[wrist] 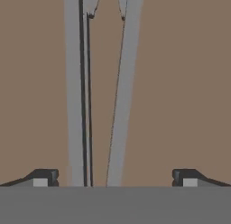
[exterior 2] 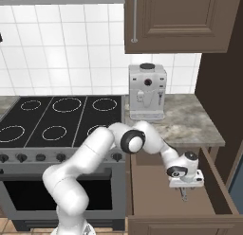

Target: Take the tongs from the drawer on the left and place them on the dining counter next to the tray containing the kebab skewer.

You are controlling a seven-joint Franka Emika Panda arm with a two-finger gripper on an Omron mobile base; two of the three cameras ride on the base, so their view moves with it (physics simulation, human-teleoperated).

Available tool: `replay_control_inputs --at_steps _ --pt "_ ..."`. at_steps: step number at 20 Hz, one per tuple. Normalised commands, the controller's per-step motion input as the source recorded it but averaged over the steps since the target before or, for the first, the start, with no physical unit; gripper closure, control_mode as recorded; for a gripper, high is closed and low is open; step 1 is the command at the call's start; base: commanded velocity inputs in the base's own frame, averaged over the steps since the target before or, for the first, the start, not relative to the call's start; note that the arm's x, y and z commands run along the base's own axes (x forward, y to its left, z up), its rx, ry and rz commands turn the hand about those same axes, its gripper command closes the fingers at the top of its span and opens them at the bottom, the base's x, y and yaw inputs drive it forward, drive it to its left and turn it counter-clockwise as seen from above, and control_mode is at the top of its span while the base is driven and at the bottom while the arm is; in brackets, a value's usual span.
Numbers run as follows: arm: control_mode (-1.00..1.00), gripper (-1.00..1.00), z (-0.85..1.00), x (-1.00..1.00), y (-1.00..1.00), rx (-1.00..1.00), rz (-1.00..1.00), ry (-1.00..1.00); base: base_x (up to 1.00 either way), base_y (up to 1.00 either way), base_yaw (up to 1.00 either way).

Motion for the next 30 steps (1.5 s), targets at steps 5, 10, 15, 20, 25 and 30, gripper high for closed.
replay_control_inputs --at_steps 5,10,15,20,25,30 --pt "-1.0 -1.0 -0.63 0.05 -0.1 0.04 0.0 0.13 0.0 0.0 0.0" --pt "-1.0 1.0 -0.08 0.01 0.0 0.03 0.0 0.02 0.0 0.0 0.0" --pt "-1.0 1.0 0.15 -0.32 -0.03 0.0 0.0 -0.06 0.0 0.0 0.0" --pt "-1.0 1.0 0.38 -1.0 -0.45 0.01 0.0 0.0 0.0 0.0 0.0" --pt "-1.0 1.0 0.86 -0.95 -0.35 0.02 0.0 -0.17 0.0 0.0 0.0" --pt "-1.0 1.0 1.0 -0.59 0.0 0.0 -0.01 -0.43 0.0 0.0 0.0"
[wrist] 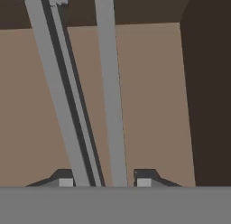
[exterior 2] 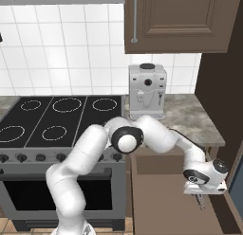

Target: Take the tongs from the drawer on the left and place them on the dining counter next to the tray containing the kebab skewer.

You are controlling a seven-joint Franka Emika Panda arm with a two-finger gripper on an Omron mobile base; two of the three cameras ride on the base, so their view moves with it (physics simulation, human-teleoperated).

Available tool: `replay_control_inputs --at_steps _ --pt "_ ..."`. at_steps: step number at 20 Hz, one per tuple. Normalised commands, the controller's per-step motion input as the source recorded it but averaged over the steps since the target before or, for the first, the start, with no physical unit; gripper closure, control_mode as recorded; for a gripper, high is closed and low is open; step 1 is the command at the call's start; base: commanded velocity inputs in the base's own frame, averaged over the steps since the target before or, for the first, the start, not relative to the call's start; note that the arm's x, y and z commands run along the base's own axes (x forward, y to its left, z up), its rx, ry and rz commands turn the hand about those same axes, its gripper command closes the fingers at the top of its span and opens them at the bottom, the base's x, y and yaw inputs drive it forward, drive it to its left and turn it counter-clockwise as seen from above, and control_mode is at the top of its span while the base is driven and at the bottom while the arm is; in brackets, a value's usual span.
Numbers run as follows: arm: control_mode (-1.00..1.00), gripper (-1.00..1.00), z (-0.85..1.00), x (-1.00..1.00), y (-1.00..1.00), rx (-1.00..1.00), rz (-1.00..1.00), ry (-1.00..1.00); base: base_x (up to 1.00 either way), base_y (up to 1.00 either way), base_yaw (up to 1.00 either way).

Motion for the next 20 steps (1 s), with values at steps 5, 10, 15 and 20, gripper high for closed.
replay_control_inputs --at_steps 5,10,15,20 --pt "-1.0 1.0 1.0 -0.35 0.3 -0.07 -0.03 -0.42 0.0 0.0 0.0" --pt "-1.0 1.0 1.0 -0.22 0.64 -0.19 -0.03 -0.36 0.0 0.0 0.0" --pt "-1.0 1.0 1.0 -0.1 0.77 -0.24 0.0 -0.05 0.0 0.0 0.0" --pt "-1.0 1.0 1.0 0.0 0.94 -0.3 0.0 0.09 0.0 0.0 0.0"
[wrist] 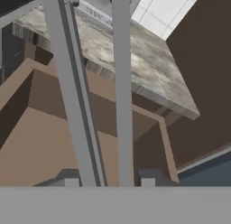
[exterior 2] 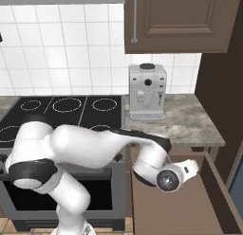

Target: Take the tongs from the drawer on the left and place them on the dining counter next to the tray containing the kebab skewer.

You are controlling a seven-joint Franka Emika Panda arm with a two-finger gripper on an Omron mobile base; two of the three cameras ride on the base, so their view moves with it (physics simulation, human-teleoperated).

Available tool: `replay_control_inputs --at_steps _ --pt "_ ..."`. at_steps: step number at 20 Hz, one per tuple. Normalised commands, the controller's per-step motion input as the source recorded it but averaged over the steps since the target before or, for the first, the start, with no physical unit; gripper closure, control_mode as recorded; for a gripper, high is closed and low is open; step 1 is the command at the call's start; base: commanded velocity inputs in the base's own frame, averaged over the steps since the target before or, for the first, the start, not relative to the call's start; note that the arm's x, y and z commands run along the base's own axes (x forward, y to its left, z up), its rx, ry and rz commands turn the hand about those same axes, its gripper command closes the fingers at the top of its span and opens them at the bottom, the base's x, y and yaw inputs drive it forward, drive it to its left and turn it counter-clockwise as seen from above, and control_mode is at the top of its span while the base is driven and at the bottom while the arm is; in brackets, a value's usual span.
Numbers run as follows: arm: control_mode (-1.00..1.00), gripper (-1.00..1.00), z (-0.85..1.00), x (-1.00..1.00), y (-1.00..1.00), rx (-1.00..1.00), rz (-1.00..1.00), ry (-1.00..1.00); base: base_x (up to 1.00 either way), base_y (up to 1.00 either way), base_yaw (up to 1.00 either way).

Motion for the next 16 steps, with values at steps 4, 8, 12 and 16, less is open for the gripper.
replay_control_inputs --at_steps 4,8,12,16 --pt "-1.0 1.0 1.0 -0.11 0.81 -0.27 0.07 0.27 0.0 0.0 0.0" --pt "-1.0 1.0 1.0 -0.09 0.83 -0.22 0.07 0.2 0.0 0.0 0.0" --pt "-1.0 1.0 1.0 0.01 0.67 -0.14 0.04 0.22 0.0 0.0 0.0" --pt "-1.0 1.0 0.78 0.23 0.13 0.01 0.0 0.26 0.0 0.0 0.0"
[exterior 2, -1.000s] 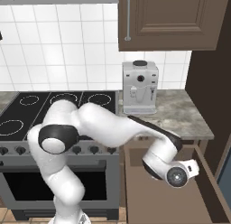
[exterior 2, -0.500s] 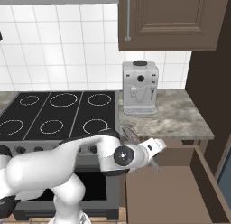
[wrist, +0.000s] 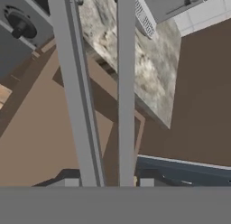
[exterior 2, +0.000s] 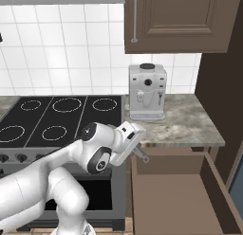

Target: Take the tongs from the drawer on the left and place them on the dining counter next to the tray containing the kebab skewer.

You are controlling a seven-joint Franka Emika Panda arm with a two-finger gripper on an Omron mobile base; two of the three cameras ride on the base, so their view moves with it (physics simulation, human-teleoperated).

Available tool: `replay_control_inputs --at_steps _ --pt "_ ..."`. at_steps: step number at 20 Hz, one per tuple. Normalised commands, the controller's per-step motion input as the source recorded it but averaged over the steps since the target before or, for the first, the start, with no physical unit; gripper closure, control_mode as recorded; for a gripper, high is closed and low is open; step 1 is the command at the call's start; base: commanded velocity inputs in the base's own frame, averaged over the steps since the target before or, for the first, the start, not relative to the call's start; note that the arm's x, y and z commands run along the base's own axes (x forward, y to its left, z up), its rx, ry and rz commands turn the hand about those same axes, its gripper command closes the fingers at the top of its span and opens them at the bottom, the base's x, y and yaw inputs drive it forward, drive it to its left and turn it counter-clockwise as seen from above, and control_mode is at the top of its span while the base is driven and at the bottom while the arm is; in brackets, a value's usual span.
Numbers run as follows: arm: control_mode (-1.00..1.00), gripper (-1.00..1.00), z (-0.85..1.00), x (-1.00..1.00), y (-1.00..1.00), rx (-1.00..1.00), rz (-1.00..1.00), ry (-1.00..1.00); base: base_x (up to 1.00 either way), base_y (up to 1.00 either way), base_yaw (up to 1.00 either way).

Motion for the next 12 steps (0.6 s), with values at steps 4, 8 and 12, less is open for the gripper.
replay_control_inputs --at_steps 4,8,12 --pt "-1.0 1.0 0.04 0.03 0.0 0.04 0.0 0.0 0.0 0.0 0.0" --pt "-1.0 1.0 0.0 0.0 0.0 0.0 0.0 0.0 0.0 0.0 0.0" --pt "-1.0 1.0 0.0 0.0 0.0 0.0 0.0 0.0 0.0 0.0 0.0"
